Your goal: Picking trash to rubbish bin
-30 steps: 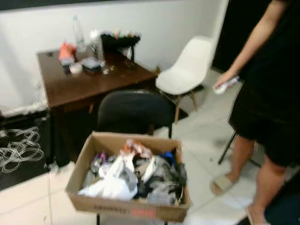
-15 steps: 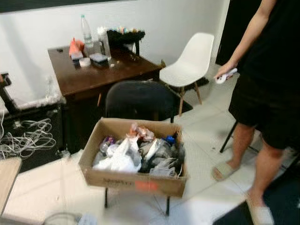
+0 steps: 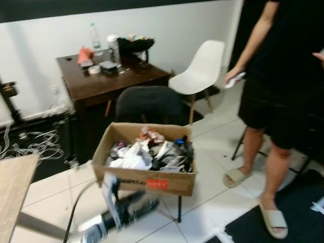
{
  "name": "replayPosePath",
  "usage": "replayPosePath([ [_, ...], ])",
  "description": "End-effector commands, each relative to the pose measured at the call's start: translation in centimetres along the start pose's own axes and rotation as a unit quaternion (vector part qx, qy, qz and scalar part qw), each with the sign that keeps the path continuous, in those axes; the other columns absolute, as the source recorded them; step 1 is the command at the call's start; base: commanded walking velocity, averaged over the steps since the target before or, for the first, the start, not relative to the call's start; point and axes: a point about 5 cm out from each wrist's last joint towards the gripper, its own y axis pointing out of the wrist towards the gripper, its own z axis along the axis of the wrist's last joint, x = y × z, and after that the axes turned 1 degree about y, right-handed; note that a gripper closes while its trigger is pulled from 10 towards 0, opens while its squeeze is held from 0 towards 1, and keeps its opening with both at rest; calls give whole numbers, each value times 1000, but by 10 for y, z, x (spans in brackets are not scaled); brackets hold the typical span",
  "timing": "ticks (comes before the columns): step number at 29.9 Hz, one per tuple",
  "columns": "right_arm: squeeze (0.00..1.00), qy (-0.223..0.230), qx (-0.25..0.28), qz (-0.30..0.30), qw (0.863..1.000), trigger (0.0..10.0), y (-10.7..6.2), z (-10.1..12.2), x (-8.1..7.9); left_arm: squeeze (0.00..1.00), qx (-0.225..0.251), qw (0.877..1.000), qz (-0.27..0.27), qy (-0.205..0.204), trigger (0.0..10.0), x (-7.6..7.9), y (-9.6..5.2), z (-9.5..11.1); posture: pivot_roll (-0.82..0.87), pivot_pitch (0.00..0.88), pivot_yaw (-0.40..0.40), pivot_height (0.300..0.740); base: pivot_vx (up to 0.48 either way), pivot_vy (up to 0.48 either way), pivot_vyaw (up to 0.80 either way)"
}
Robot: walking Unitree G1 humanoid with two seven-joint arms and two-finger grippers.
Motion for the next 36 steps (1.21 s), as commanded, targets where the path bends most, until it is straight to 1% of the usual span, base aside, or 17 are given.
replayPosePath([
  [1,0,-4,-7,10,1000,10000,0,-2,-4,0,53,998,-7,-17,10000,1,3,14,-127,74,55,740,0,0,0],
  [3,0,-8,-3,19,1000,10000,0,-2,-6,0,145,989,11,0,10000,-4,16,54,-130,72,54,740,0,0,0],
  [5,0,-10,-1,28,1000,10000,0,-2,-7,0,203,977,58,19,10000,-14,20,83,-135,66,52,740,0,0,0],
  [7,0,-14,0,39,999,10000,0,-1,-8,0,224,966,115,58,10000,-22,20,101,-135,66,52,740,0,0,0],
  [8,0,-12,1,43,999,10000,0,-1,-9,0,236,956,162,71,10000,-28,17,112,-140,61,48,740,0,0,0],
  [9,0,-17,1,47,999,10000,0,0,-10,0,244,940,222,92,10000,-36,12,124,-140,61,48,740,0,0,738],
  [10,0,-17,1,47,999,10000,0,0,-10,0,244,940,222,92,10000,-36,12,124,-140,61,48,740,0,0,738],
  [12,0,-22,2,52,998,10000,0,1,-11,0,249,914,295,126,10000,-44,2,142,-145,57,46,740,0,0,738],
  [13,0,-22,2,52,998,10000,0,1,-11,0,249,914,295,126,10000,-44,2,142,-145,57,46,740,0,0,738],
  [16,0,-27,4,57,998,10000,0,2,-12,0,228,870,387,204,10000,-48,-14,165,-150,58,48,740,0,0,738],
  [17,0,-27,4,57,998,10000,0,2,-12,0,228,870,387,204,10000,-48,-14,165,-150,58,48,740,0,0,738],
  [18,0,-27,4,58,998,10000,0,2,-12,0,204,843,435,242,10000,-52,-21,170,-147,58,49,740,0,0,738],
  [20,0,-27,4,60,998,10000,0,2,-13,0,169,801,493,293,10000,-55,-29,175,-148,62,49,740,0,0,738],
  [21,0,-28,3,61,998,10000,0,2,-13,0,163,788,508,307,10000,-56,-31,176,-148,62,49,740,0,0,738],
  [24,0,-35,5,72,997,10000,0,3,-18,0,160,774,523,318,10000,-58,-32,176,-151,64,53,740,0,0,738],
  [30,0,-40,12,84,996,10000,0,7,-27,0,154,772,524,324,10000,-59,-29,172,-148,70,59,740,0,0,738],
  [36,0,-47,11,85,995,10000,0,7,-27,0,147,767,532,329,10000,-59,-24,162,-144,75,58,740,0,0,739],
])
